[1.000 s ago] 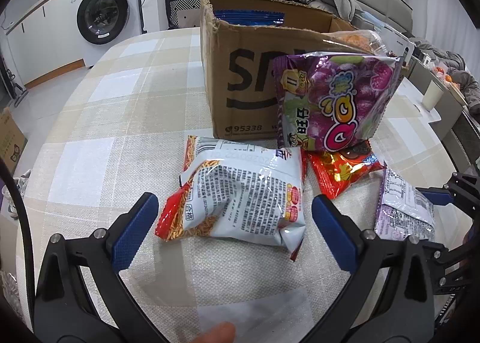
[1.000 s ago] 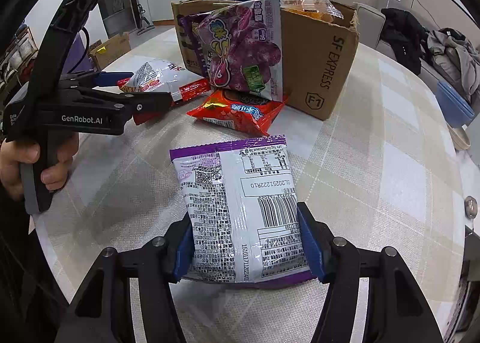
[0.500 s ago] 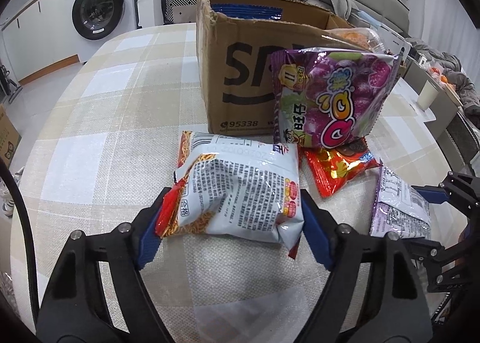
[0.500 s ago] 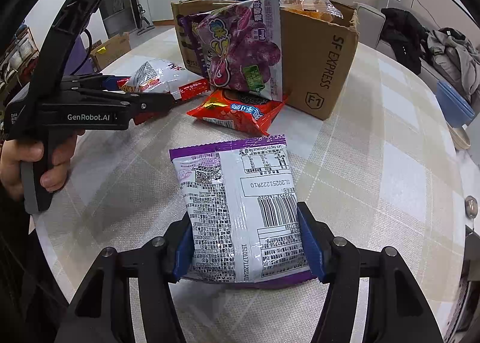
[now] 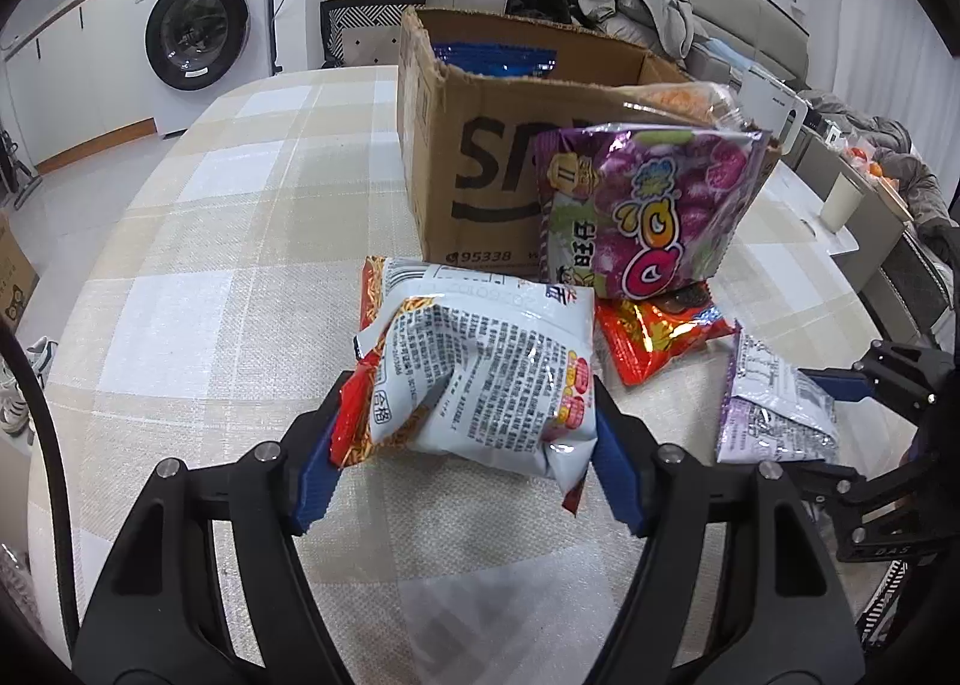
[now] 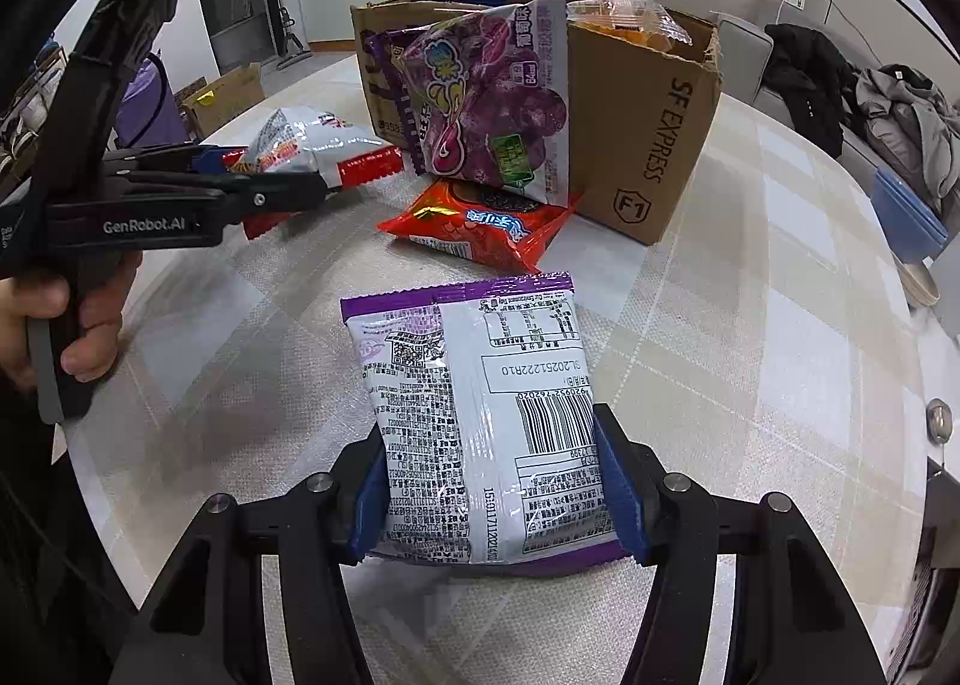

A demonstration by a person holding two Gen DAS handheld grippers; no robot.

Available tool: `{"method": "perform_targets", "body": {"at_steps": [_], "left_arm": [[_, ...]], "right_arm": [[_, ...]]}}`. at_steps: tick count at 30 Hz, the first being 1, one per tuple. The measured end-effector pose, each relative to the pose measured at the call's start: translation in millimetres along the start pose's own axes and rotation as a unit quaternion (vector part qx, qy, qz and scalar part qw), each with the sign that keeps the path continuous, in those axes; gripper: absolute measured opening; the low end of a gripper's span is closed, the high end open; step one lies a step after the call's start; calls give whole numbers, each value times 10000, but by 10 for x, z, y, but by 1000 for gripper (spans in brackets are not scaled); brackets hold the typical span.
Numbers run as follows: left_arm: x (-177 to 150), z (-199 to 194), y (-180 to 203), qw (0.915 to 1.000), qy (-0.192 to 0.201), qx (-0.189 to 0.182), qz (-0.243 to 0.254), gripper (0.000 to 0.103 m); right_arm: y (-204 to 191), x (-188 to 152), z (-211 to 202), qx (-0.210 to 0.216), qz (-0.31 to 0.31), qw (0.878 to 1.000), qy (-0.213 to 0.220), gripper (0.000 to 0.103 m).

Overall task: Organize snacks
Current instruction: 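Grasp the purple-and-white chip bag with the right tool while left grasps white chip bag, then lift and carry both chip bags over the cardboard box with both tools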

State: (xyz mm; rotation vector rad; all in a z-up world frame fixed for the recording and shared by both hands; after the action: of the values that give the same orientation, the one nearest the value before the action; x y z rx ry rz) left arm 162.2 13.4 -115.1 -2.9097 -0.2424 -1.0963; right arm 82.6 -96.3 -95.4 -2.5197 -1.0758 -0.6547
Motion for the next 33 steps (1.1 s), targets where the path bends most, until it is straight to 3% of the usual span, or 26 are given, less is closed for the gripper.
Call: {"method": "perform_targets", "body": {"at_steps": [23,33], "left_arm": [[-7,-602,-154,9992,386,-69,-27,69],[55,-797,-147,9985,537,-97,-51,69]], "right_arm": [[-60,79,-296,68,-104,9993,353,55],[2,170,-471,-61,158,9981,599,55]]}}
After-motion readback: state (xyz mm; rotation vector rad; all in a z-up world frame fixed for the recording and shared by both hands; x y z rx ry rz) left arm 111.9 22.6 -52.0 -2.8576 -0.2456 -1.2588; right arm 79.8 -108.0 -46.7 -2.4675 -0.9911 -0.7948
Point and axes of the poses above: each gripper's, at about its wrist camera, not at the fingertips, and z roughly the way its jaws point, y to its right, x to its top, the point moved 7 cm from there along z, roughly the way its jaws point, and after that the axes turned 8 degrees about x, right-handed, at the moved point
